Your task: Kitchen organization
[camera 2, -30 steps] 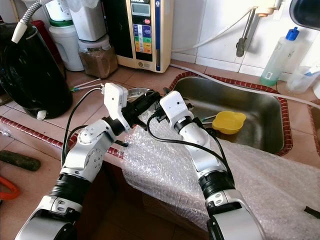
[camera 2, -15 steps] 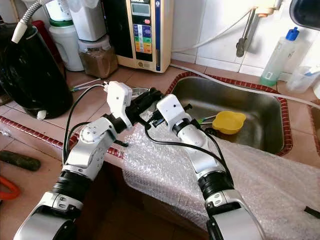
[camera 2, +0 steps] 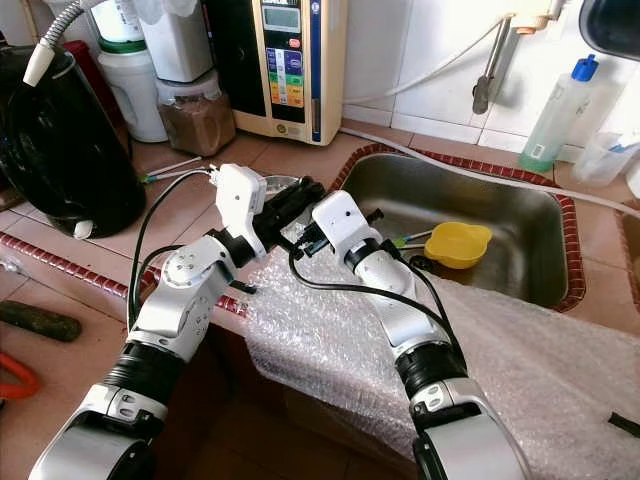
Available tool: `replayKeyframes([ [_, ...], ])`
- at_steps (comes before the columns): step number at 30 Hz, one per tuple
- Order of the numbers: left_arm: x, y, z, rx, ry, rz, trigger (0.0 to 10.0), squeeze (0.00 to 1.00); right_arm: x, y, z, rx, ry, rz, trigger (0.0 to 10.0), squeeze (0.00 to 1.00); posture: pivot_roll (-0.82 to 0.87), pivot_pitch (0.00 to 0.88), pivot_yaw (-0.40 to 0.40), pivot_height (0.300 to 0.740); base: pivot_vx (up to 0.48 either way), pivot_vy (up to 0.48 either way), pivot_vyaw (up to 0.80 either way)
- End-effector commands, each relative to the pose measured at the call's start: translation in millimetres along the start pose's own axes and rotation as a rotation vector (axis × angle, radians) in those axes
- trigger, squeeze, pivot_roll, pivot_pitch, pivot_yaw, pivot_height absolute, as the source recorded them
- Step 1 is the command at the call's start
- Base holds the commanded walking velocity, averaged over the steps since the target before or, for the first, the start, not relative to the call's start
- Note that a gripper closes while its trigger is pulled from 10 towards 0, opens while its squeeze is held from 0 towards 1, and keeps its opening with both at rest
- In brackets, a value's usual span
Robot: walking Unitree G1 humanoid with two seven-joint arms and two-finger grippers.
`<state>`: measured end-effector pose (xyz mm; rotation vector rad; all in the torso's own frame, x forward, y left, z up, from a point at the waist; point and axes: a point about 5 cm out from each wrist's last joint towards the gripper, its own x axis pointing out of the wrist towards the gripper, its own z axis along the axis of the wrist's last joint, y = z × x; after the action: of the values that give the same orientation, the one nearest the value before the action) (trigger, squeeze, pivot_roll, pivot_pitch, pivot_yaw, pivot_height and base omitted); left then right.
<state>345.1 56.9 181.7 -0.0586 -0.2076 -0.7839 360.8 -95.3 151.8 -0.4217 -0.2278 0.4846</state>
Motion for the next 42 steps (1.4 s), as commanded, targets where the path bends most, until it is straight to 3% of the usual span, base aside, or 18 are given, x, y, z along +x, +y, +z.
replayKeyframes([
  [1, -14.3, 16.1, -5.3, -0.024, 0.02, 0.085, 10.0, 1.0, -1.7, -22.5, -0.5, 0.016, 0.009, -0.089, 0.0, 0.0, 0.04, 0.0, 0.047, 0.74, 0.0, 0.0, 0.0],
  [9, -21.6, 18.6, -12.8, -0.031, 0.049, 0.088, 10.0, 1.0, -1.4, -26.3, -1.3, -0.005, 0.014, -0.097, 0.0, 0.0, 0.03, 0.0, 0.053, 0.74, 0.0, 0.0, 0.0],
  [19, -30.6, 14.6, -17.4, -0.058, 0.073, 0.083, 10.0, 1.0, -8.8, -50.1, -12.3, -0.036, 0.072, -0.199, 0.0, 0.0, 0.06, 0.0, 0.049, 0.74, 0.0, 0.0, 0.0],
  [24, -37.8, 15.6, -20.9, -0.058, 0.097, 0.085, 10.0, 1.0, -14.1, -63.5, -21.5, -0.076, 0.139, -0.279, 0.0, 0.0, 0.07, 0.0, 0.052, 0.74, 0.0, 0.0, 0.0],
  [29, -43.1, 14.4, -22.4, -0.054, 0.124, 0.088, 10.0, 1.0, -30.9, -69.7, -48.2, -0.083, 0.277, -0.317, 0.0, 0.0, 0.08, 0.0, 0.054, 0.74, 0.0, 0.0, 0.0],
  [35, -49.5, 9.3, -30.3, -0.043, 0.199, 0.031, 10.0, 1.0, -47.6, -72.5, -70.4, 0.002, 0.394, -0.377, 0.0, 0.0, 0.09, 0.0, 0.058, 0.74, 0.0, 0.0, 0.0],
  [42, -51.0, 8.2, -35.0, -0.028, 0.236, 0.02, 10.0, 1.0, -54.2, -58.3, -85.3, 0.09, 0.468, -0.345, 0.0, 0.0, 0.09, 0.0, 0.06, 0.74, 0.0, 0.0, 0.0],
])
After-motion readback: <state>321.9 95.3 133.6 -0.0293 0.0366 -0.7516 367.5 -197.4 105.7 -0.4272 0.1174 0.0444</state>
